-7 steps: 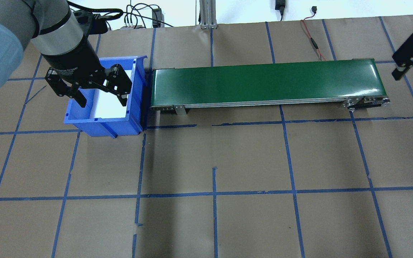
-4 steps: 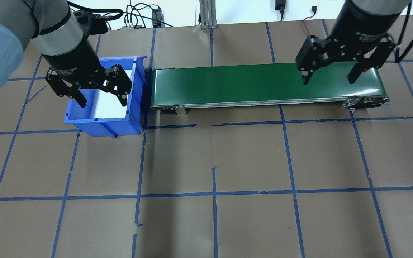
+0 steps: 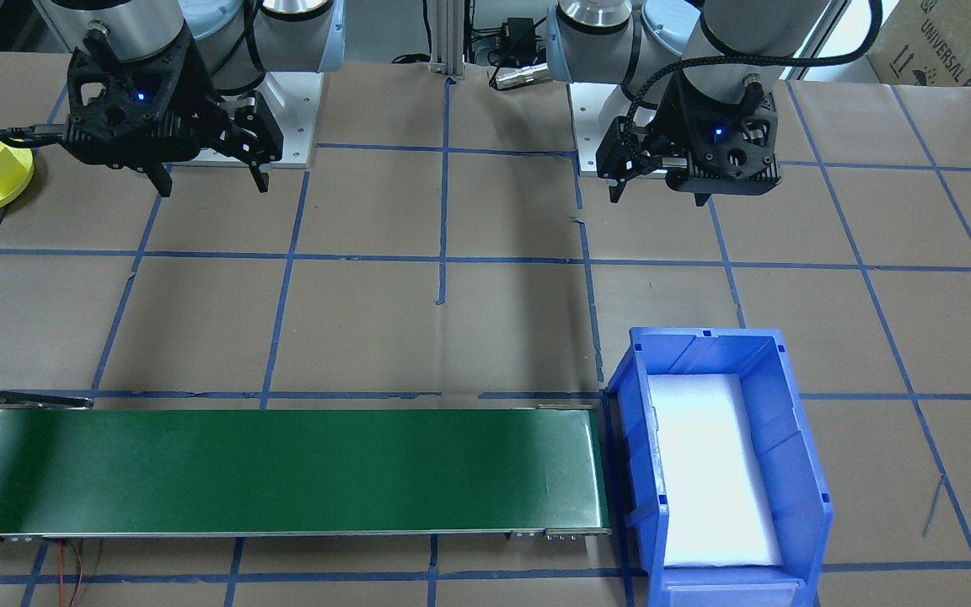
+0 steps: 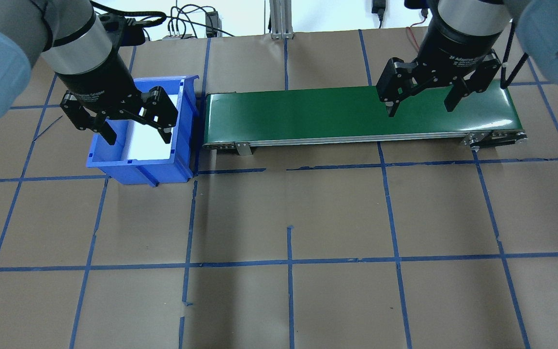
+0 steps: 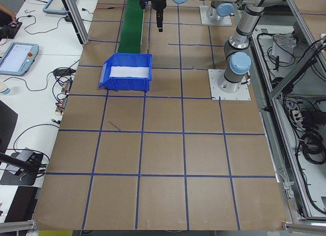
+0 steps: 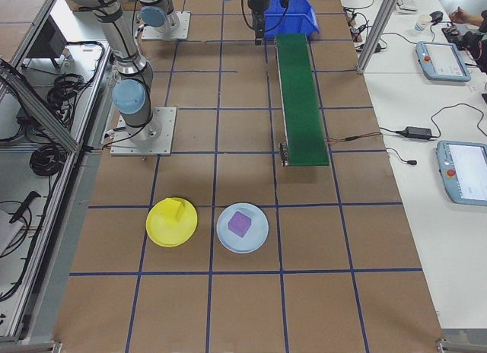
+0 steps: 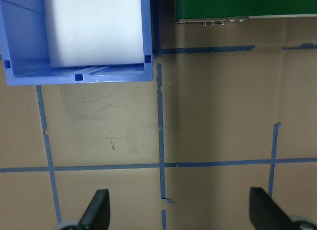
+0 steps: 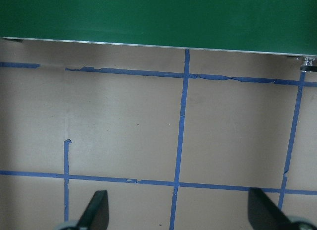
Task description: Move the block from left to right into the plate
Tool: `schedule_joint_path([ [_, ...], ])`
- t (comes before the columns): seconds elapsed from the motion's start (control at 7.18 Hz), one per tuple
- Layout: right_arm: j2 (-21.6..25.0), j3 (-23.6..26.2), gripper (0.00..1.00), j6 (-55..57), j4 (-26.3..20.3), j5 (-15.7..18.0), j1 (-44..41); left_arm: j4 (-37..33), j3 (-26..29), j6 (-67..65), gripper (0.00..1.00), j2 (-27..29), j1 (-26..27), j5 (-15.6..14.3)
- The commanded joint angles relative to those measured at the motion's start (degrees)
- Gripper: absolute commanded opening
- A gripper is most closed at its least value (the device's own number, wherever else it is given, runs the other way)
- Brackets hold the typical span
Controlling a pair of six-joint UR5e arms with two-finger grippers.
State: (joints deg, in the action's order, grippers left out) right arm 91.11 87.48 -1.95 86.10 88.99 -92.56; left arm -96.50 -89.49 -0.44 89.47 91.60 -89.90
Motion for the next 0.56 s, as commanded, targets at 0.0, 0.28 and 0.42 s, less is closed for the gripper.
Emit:
schedule_joint_path([
  [0.0,0.12,0.14,1.0,0.02,0.47,0.12,0.45,0.0,0.19,0.26,1.0,-0.09,-0.28,-0.19],
  [0.28,0.03,0.23,1.0,0.02,-0.23,0.21,0.63,-0.09,0.63,0.18,1.0,-0.09,-0.19,-0.62],
  [0.42,0.12,0.15,1.0,0.1,-0.32,0.48,0.63,-0.09,0.63,0.18,1.0,-0.26,-0.19,-0.8],
])
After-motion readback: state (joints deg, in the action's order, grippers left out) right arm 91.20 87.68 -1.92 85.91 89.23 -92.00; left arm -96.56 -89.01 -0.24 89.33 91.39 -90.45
